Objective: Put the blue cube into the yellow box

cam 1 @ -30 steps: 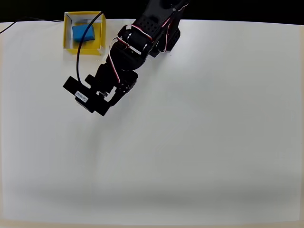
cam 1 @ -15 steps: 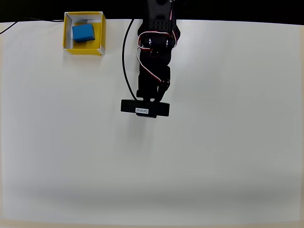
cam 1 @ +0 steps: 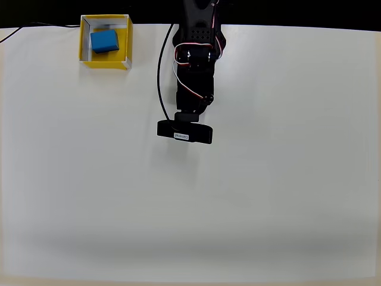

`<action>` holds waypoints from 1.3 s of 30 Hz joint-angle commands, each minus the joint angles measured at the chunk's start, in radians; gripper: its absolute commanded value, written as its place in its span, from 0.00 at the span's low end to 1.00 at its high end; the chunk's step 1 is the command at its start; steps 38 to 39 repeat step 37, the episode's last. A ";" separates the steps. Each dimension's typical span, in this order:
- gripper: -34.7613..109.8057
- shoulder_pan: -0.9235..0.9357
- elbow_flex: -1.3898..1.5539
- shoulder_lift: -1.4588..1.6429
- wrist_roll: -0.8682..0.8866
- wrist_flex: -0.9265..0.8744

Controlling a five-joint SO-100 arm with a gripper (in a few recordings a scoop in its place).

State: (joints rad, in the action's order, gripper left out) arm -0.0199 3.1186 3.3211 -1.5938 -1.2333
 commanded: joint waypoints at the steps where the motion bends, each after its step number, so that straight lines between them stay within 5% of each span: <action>1: 0.24 -0.031 0.028 0.023 -0.037 -0.087; 39: 0.24 0.018 0.028 0.021 0.037 -0.118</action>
